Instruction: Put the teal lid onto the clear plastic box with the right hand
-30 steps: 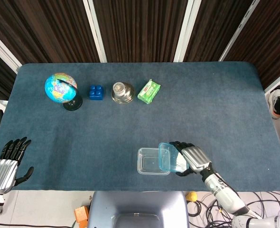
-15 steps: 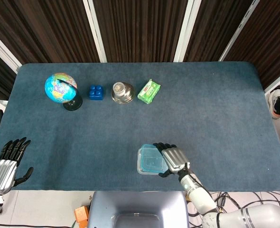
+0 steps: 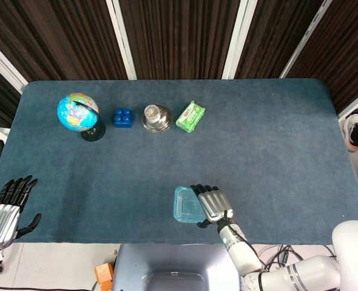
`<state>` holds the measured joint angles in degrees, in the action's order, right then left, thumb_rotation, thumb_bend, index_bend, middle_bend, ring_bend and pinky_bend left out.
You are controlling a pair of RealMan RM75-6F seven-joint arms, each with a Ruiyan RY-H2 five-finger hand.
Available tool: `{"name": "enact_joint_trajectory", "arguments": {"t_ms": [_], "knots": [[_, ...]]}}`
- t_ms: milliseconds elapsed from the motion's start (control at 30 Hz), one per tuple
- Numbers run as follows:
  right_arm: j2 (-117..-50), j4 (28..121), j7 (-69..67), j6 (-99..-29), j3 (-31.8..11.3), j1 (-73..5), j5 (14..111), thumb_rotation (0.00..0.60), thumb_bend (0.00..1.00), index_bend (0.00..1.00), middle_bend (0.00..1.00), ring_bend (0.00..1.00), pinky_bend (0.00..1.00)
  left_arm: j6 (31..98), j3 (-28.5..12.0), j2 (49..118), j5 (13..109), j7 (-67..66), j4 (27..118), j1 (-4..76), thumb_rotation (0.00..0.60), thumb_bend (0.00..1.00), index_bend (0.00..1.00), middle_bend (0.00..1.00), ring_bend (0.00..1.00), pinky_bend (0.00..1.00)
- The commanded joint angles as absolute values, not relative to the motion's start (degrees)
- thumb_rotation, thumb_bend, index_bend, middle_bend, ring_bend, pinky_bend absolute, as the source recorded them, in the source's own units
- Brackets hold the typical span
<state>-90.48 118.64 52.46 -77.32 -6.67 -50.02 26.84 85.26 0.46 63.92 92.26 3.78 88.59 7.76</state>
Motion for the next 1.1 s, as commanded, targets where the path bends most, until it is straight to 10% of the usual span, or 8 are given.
{"name": "enact_joint_trajectory", "arguments": {"t_ms": [33, 1100], "knots": [[-90.94, 117.65, 52.99, -77.59, -5.85, -50.09, 27.64, 0.6, 0.1, 0.93, 0.63, 0.47, 0.35, 85.34, 0.4, 63.9, 92.16, 3.72, 88.63, 7.7, 0.6, 0.33, 0.0, 0.03, 0.01, 0.01], [-89.72, 116.8, 52.04, -77.1, -4.21, -48.22, 31.14, 0.6, 0.1, 0.93, 0.63, 0.47, 0.35, 85.59, 0.18, 63.67, 91.95, 4.23, 88.55, 7.51, 0.6, 0.33, 0.0, 0.03, 0.01, 0.01]]}}
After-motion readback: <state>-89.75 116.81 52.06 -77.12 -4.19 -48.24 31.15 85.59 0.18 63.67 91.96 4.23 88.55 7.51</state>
